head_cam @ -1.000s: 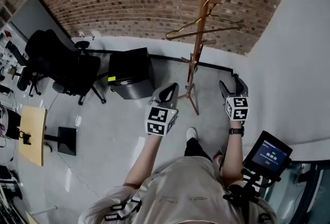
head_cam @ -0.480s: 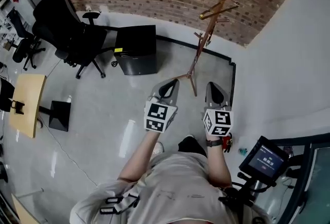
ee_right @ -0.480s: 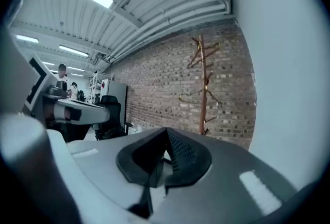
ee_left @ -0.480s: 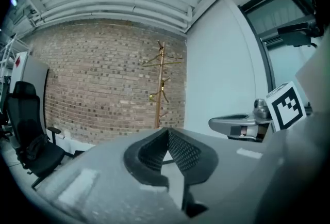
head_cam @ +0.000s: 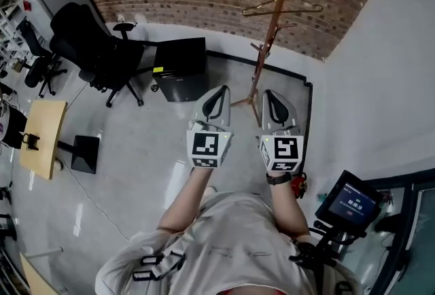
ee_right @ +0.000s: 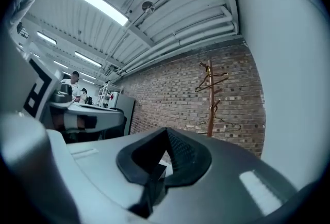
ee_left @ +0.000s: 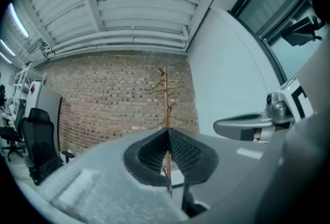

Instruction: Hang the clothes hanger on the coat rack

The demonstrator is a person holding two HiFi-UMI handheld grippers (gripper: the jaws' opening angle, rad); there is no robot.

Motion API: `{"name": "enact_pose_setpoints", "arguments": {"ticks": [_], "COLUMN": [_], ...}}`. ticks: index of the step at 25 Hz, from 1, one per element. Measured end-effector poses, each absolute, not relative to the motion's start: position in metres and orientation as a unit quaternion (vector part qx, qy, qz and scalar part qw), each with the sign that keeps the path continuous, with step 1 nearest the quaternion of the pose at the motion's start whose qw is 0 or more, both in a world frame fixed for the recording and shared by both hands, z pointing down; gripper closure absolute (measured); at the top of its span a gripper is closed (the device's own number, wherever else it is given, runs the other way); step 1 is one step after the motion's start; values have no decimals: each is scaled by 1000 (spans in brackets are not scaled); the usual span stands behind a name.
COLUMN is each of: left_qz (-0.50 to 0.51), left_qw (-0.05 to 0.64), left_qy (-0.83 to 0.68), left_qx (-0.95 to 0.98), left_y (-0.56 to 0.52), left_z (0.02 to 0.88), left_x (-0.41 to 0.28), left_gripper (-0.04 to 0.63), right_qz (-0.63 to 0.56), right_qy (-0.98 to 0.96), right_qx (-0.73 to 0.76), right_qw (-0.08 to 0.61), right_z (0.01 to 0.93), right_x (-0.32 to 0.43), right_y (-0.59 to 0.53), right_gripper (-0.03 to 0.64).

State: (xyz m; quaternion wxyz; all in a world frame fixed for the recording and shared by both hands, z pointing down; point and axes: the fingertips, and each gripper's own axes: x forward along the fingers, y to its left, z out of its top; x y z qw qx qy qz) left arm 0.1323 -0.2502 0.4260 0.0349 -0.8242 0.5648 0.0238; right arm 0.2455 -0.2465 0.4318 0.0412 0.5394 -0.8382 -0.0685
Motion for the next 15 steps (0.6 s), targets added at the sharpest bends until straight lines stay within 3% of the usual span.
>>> {"name": "enact_pose_setpoints", "arguments": {"ticks": [15], "left_qz": [-6], "left_qw": [5], "left_qy": [495], "left_qx": [-869], "left_y": [-237], "left_z": [450], "left_x": [211], "left_gripper": [595], "right_qz": [-11], "right_qy": [-817], "right_qx": [575], "right_qw": [43], "right_z": [449], "right_x": [308], "right_y": [-236], "right_gripper": [617]}}
